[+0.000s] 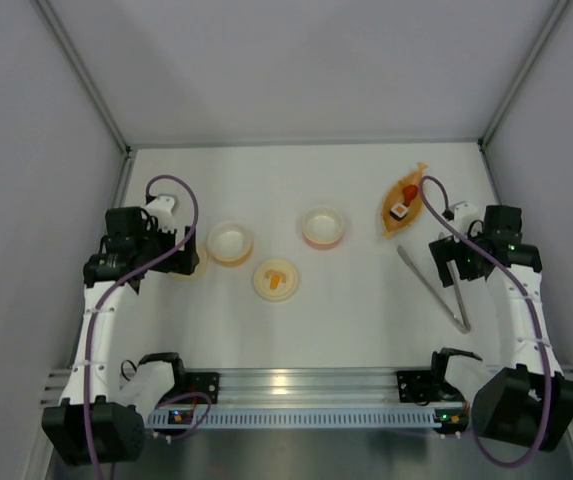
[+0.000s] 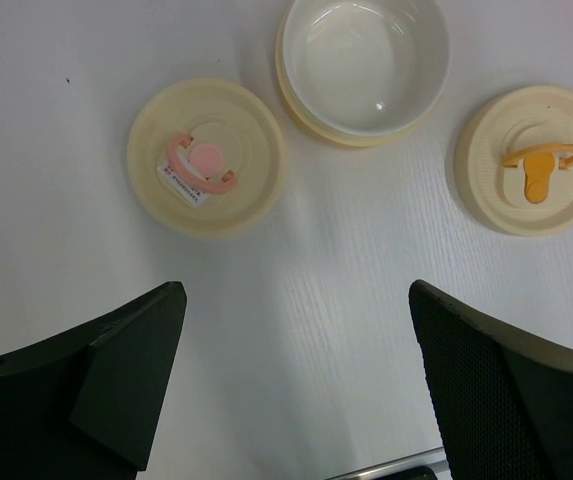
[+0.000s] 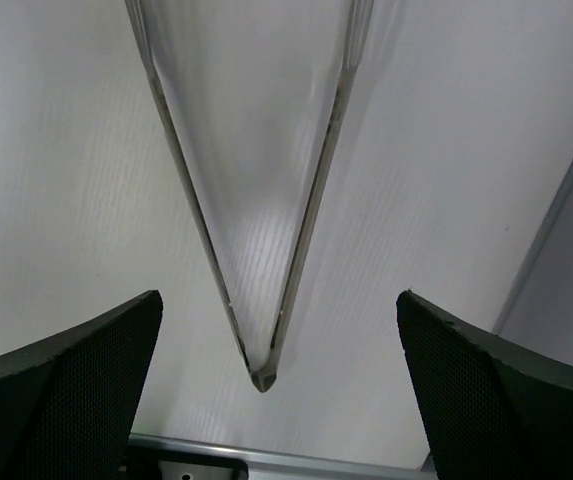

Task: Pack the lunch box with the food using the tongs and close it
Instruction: Pick up the clamp at the center of the board.

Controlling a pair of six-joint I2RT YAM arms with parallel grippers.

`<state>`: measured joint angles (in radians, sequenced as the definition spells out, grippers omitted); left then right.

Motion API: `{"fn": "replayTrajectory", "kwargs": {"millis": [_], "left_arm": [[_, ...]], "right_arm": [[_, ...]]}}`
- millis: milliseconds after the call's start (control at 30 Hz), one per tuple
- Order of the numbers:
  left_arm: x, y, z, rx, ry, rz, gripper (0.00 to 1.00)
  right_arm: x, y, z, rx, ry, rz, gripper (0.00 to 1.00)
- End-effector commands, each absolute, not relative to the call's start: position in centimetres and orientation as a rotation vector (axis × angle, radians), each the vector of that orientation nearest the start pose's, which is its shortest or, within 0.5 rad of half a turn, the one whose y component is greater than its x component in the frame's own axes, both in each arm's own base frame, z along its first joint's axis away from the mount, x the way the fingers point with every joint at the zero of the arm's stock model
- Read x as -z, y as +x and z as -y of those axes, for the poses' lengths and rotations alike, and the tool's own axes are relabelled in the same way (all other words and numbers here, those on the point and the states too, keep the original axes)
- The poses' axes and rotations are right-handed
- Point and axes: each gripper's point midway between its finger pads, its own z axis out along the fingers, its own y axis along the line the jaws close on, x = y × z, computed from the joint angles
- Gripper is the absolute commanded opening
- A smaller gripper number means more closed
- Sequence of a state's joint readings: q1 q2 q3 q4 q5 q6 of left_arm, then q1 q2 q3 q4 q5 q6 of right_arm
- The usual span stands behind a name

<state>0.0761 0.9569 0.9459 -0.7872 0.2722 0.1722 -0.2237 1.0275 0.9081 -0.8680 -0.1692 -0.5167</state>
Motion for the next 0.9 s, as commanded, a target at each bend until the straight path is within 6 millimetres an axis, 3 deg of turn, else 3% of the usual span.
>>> {"fn": "replayTrajectory", "kwargs": {"millis": [0, 367, 867], "left_arm": [[-19.1, 26.3, 2.2, 0.208, 0.256, -2.304, 0.98], [-19.4, 26.5, 2.5, 0.23, 0.254, -2.303, 0.98], [-18.9, 27.2, 2.4, 0.229, 0.257, -2.305, 0.98]], "right_arm": [[-12.3, 21.4, 6.7, 0.208, -0.441, -2.629, 0.99], [-7.7, 20.5, 6.1, 0.067, -0.476, -2.826, 0.99], [-3.8, 23.2, 5.4, -0.024, -0.52, -2.814, 0.99]]}}
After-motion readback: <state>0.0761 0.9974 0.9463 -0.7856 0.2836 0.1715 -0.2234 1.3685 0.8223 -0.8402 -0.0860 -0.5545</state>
